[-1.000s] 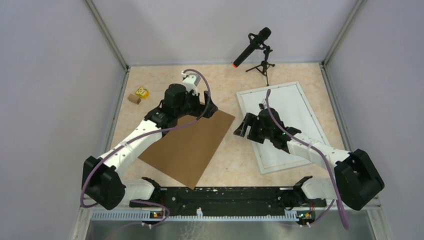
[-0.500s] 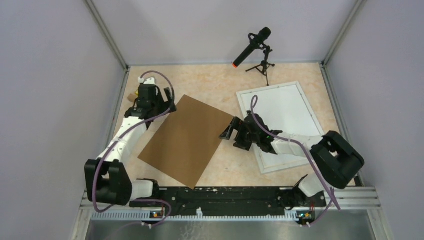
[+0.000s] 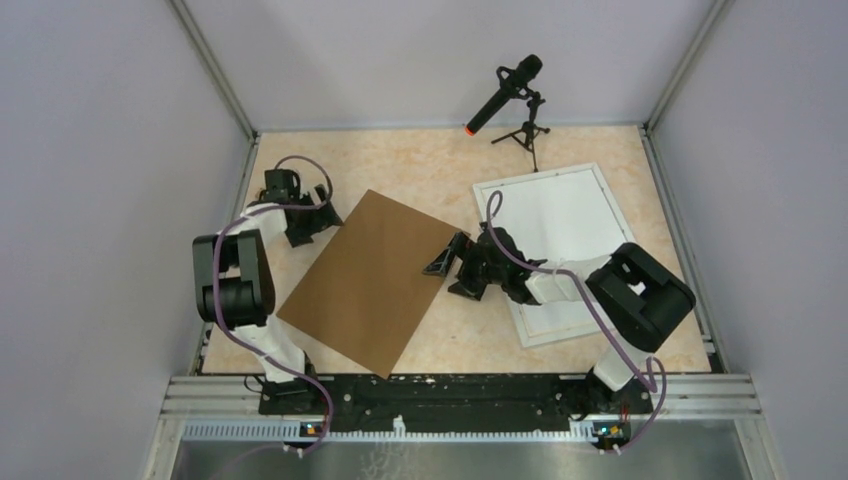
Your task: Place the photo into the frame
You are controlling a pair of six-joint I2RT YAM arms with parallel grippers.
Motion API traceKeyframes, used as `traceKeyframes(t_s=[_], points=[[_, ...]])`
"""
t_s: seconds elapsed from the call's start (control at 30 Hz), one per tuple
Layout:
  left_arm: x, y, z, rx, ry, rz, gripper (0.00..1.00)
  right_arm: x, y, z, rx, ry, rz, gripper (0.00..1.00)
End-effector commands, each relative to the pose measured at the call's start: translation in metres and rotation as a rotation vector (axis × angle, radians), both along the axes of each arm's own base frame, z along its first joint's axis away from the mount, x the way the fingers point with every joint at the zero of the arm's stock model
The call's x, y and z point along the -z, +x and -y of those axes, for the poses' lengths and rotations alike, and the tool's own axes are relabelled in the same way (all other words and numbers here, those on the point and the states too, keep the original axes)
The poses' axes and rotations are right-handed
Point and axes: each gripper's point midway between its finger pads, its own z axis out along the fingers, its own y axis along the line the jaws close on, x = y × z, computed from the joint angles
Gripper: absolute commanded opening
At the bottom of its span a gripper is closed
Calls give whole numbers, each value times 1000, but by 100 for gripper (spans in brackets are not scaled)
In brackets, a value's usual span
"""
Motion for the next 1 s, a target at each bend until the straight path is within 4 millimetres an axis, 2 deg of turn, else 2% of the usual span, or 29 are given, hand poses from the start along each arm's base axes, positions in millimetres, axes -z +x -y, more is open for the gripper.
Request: traceKeyframes(t_s=[0.0,0.07,0.2,0.37,0.47,0.53,0.67,0.83,0.97], points=[[-10,7,10,23,-55,60,98,10,4,-5,9,-18,-10,98],[1,-3,9,-8,-57,20,98,13,6,-6,15,-21,-15,98],[20,-21,20,-35,-123,-74,98,16,9,-11,28,-6,-27,98],[30,-30,40,-27,-235,-110,98,12,18,-17,50,17,-13,97],[34,-35,55,-12,-309,-133,98,3,28,-24,55,33,13,97],[36,-39,65,1,-345,-147,98,-9,34,-31,51,59,36,97],[37,-43,87,39,-399,-164,98,-46,47,-39,51,106,120,96],[33,-47,115,102,-481,-172,98,-84,60,-26,85,37,240,96],[25,-49,131,126,-553,-161,98,-93,64,-4,117,-20,248,96]])
